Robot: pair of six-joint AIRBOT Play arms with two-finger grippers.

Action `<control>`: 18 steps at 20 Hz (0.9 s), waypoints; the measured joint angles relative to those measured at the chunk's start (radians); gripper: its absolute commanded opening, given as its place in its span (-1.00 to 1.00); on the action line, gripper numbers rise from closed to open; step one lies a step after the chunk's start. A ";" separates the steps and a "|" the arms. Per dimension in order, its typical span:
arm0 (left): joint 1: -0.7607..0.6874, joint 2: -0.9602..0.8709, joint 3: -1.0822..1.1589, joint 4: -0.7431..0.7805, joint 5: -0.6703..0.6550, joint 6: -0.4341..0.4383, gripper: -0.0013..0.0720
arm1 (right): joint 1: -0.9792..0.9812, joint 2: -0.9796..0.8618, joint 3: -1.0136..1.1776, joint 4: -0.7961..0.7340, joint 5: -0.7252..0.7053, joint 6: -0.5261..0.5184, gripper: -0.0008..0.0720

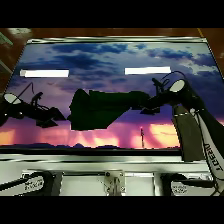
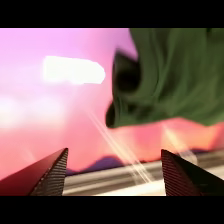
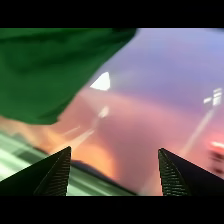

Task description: Fold the shirts.

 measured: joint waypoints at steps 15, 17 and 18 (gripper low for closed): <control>-0.157 -0.051 -0.179 -0.120 0.325 0.014 -0.86 | 0.207 -0.180 -0.026 0.201 -0.207 0.089 0.83; -0.158 -0.052 -0.179 -0.120 0.332 0.030 -0.85 | 0.225 -0.196 -0.026 0.223 -0.237 0.107 0.81; -0.159 -0.052 -0.179 -0.120 0.338 0.040 -0.86 | 0.232 -0.202 -0.026 0.237 -0.256 0.116 0.80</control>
